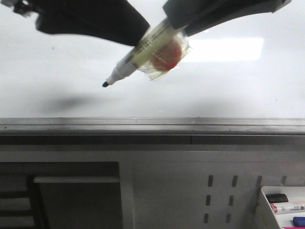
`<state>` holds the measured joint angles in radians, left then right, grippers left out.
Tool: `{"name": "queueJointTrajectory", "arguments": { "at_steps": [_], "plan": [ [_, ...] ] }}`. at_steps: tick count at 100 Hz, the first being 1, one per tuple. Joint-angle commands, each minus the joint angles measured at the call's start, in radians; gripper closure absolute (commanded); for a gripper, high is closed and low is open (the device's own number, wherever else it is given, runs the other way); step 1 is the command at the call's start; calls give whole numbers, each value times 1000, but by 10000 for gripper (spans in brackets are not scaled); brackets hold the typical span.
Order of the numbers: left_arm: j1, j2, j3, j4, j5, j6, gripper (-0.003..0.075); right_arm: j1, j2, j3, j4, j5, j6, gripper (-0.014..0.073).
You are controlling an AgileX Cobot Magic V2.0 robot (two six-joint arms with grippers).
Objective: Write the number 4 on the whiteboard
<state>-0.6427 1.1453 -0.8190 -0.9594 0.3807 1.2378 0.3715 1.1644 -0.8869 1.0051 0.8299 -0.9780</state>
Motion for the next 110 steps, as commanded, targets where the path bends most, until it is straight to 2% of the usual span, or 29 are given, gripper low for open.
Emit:
{"name": "queueJointTrajectory", "arguments": {
  "at_steps": [1,16,27,40,49,56,71,85,100,110],
  "plan": [
    [67,-63,-34,-35,-17,-41,211,3,-79,29,56,-116,-25,637],
    [219,-144,7,-93,17,-69,228,3,-189,140,62,-323,-39,637],
    [314,-199,75,-152,5,-69,228,3,-220,155,77,-378,-97,637],
    [389,-259,146,-194,-29,-69,228,6,-198,149,249,-402,-291,637],
    [410,-287,174,-209,-52,-69,228,6,-149,124,378,-403,-425,637],
    [414,-306,185,-217,-75,-69,228,6,-98,88,426,-389,-474,637],
    [414,-320,185,-232,-93,-69,228,11,14,-12,428,-374,-484,637],
    [414,-320,185,-234,-96,-69,228,53,85,-78,426,-456,-485,637],
    [414,-320,185,-234,-103,-69,228,121,131,-87,421,-617,-508,637],
    [414,-320,185,-234,-111,-69,228,142,168,-87,417,-599,-508,637]
  ]
}}
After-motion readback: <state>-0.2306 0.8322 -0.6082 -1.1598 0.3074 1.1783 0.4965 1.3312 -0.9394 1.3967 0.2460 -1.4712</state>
